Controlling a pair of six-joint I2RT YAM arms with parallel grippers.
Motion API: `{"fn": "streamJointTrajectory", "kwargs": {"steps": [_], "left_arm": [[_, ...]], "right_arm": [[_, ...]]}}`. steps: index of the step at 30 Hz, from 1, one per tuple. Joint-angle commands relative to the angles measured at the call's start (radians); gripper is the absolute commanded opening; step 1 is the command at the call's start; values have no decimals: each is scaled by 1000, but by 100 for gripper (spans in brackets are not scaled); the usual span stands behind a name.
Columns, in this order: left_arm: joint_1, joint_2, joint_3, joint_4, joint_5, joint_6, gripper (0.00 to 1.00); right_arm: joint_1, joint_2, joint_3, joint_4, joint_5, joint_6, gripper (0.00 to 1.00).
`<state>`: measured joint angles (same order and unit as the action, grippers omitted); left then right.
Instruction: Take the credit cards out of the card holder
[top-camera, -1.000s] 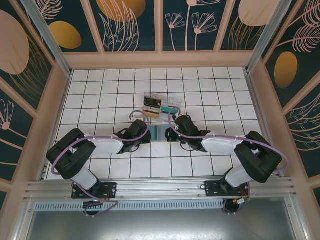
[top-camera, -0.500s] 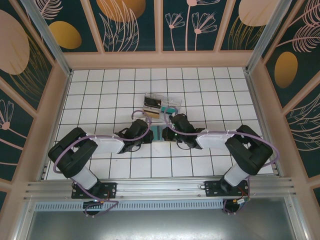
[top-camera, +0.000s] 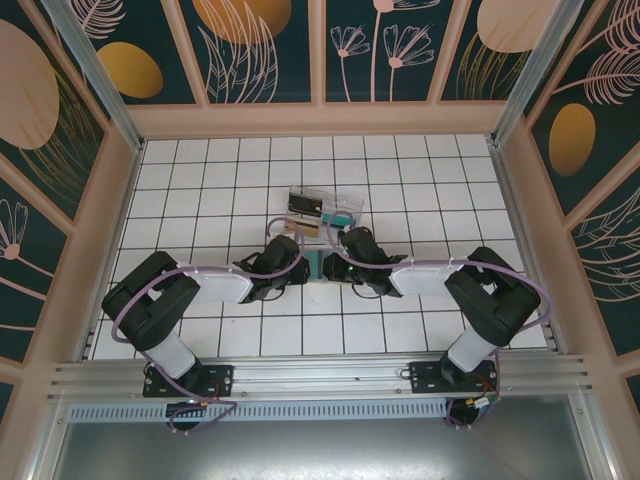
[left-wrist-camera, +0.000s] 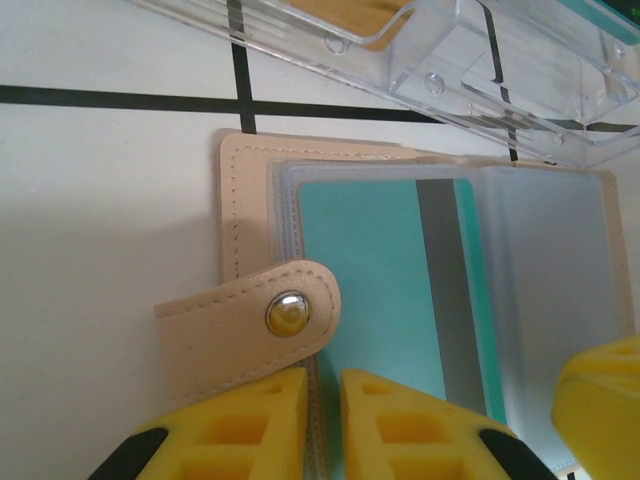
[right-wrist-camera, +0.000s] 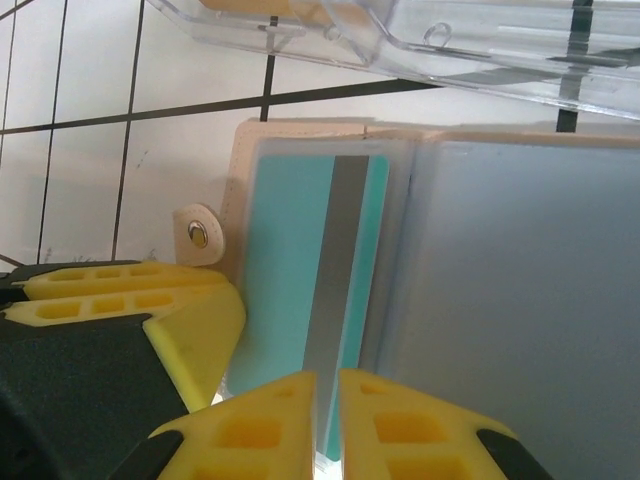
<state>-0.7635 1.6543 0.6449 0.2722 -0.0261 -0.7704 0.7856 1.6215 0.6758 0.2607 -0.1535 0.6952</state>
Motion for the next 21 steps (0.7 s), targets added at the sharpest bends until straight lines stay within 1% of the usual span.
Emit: {"fn": "streamJointTrajectory", "kwargs": {"steps": [1,6,13,21], "left_arm": [[7,25,21,-39,-2,3,17],[6,27,22,-42,2,5,17],[6,28,22,-42,6,2,16],[6,28,20,-36,11,2,16]], "right_arm": [[-11,24,28,35,-14,30,15],[-27,28,14,60,-24,63,16],[-52,58,-5,131,-94,100,16],[-66,96,7,130,-109,112,16]]}}
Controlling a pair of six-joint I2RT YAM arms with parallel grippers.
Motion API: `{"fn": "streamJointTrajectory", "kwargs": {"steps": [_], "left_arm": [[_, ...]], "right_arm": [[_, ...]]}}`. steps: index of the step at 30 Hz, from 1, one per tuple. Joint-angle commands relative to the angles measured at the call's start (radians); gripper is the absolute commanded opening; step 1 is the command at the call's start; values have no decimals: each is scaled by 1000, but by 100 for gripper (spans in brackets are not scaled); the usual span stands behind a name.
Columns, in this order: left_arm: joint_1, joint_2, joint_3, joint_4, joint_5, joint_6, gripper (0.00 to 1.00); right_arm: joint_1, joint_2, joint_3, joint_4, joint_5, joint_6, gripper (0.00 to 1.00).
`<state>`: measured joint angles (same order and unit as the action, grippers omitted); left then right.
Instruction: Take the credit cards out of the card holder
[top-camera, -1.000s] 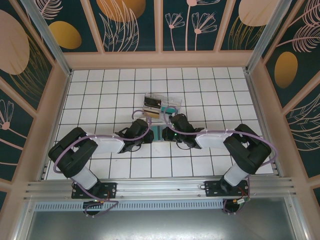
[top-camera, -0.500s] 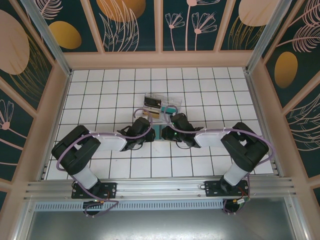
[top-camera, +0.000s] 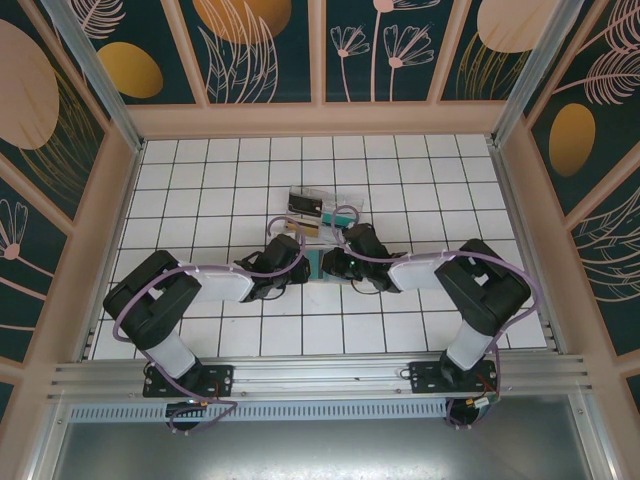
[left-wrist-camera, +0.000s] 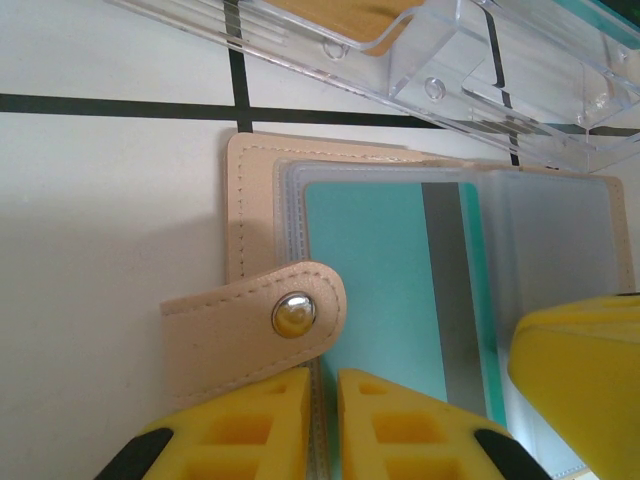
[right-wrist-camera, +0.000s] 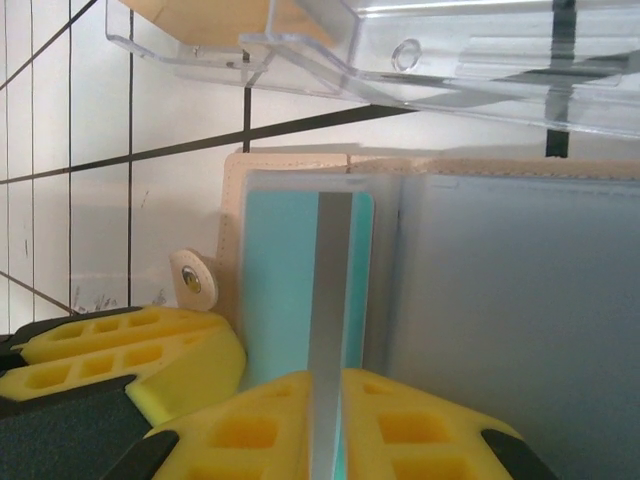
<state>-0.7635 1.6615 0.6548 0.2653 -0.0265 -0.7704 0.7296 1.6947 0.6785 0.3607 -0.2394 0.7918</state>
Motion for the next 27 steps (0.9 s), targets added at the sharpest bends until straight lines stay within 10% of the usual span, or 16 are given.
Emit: {"fn": "streamJointTrajectory", "kwargs": {"steps": [1,27], "left_arm": [[7,20,9,-29,11,2,16],[6,24,6,-15,26,0,16]], "right_arm": [[-11,23,4,29,-21,16,16],[-14,56,18,29,-67,39,8]]}}
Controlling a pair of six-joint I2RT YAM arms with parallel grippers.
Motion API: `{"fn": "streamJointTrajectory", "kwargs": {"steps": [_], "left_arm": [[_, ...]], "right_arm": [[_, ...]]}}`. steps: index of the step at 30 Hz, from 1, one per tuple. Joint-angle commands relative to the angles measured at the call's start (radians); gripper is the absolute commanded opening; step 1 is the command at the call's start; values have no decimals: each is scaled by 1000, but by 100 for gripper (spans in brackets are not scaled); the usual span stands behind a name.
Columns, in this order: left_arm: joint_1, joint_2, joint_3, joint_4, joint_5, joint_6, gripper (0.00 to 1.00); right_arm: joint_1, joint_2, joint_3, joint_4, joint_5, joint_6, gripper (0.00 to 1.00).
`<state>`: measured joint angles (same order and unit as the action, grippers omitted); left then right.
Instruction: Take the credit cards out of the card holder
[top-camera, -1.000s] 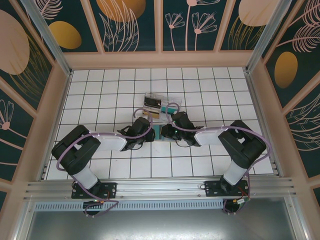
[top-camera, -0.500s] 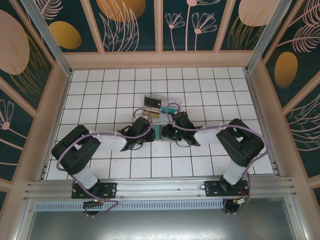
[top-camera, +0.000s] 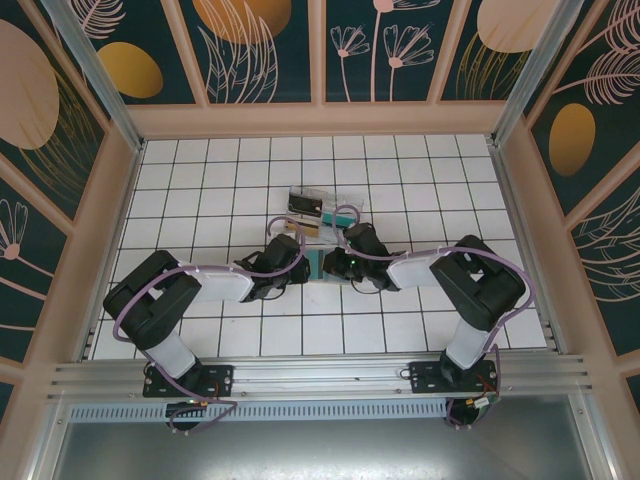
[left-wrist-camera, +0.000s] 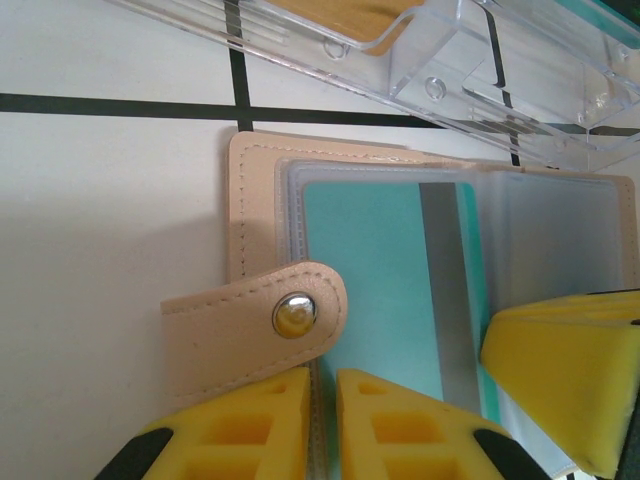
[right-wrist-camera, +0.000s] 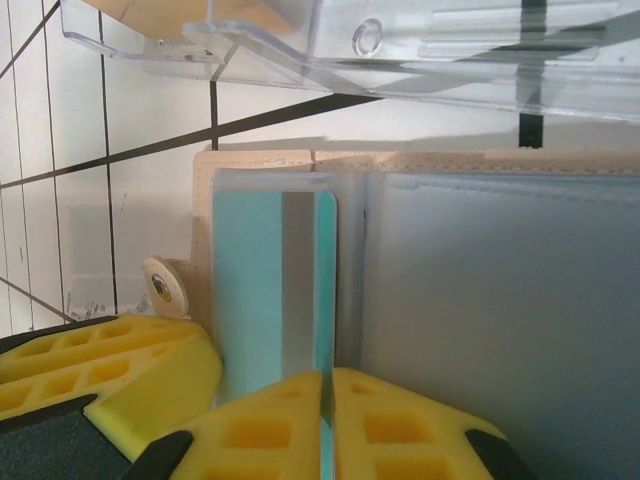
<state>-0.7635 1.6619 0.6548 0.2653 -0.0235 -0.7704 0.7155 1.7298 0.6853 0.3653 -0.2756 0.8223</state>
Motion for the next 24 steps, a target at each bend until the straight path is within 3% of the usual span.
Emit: {"fn": "streamJointTrajectory", "kwargs": {"steps": [1,3,22,24], "left_arm": [[6,27,6,-15,23,-2,16],[6,27,6,-18,22,-4,16],[6,45,6,-79,-33,-19,10],[6,45,9,-75,-24,-17,10]], "right_arm": [[-1,19,10,24,-31,10,4],[-2,15,5,26,-30,11,0],[-58,-59,-87,47,-38,24,0],[-56,-51,-83,61,-48,28,7]]}}
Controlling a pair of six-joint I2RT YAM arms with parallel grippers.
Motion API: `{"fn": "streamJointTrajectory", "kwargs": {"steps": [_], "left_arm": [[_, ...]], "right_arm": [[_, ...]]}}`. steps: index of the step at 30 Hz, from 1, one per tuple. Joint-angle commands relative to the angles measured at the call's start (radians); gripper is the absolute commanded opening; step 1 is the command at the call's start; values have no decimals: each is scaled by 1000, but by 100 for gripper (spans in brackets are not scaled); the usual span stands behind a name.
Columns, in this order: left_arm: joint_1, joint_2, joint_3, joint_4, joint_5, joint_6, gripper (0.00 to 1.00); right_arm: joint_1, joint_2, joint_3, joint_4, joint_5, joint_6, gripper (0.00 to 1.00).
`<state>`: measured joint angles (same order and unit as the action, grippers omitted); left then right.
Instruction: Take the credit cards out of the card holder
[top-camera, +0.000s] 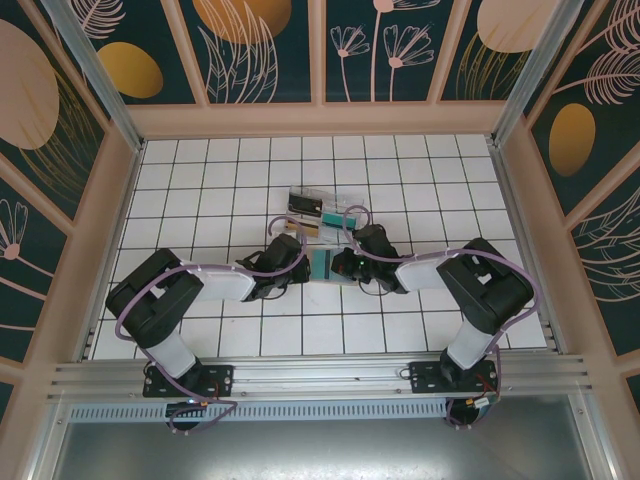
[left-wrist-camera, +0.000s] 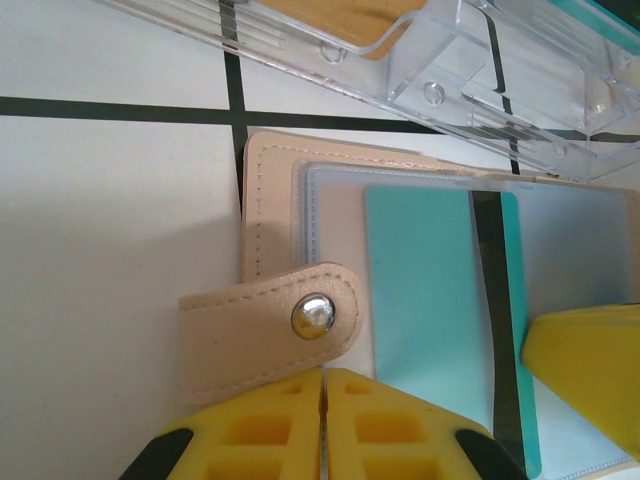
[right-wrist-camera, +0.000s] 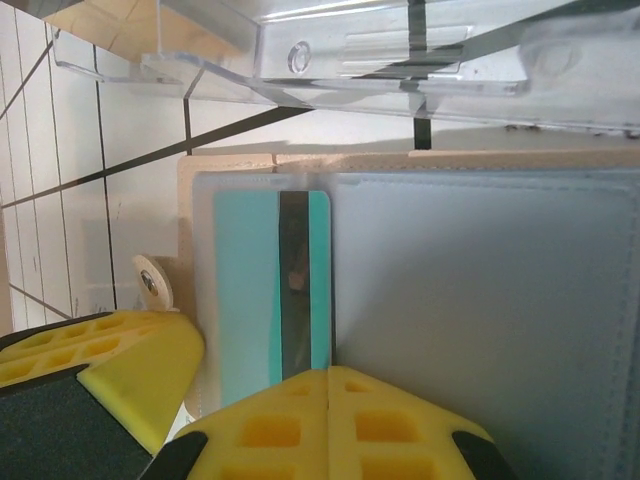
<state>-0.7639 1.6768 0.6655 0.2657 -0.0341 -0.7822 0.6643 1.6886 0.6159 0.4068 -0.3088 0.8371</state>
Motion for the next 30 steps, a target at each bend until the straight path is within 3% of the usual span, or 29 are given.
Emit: {"fn": "streamJointTrajectory", "kwargs": {"steps": [1,4,14,18,30], "left_arm": [[6,31,0,-75,-11,-5,10],[6,31,2,-73,-7,-4,10],[6,29,2,-68,0,1,10],[6,30,0,-68,-2,1,10],[7,31,2,-81,-13,1,10]], "right_arm": [[-6,-4,-9,25,-18,14,11],[-2,15,7,35,-28,17,16],[-3,67,30,55,-45,25,16],[-8,60,20,53,-36,29,7],[-74,-43,-104,76,-39,29,5]]}}
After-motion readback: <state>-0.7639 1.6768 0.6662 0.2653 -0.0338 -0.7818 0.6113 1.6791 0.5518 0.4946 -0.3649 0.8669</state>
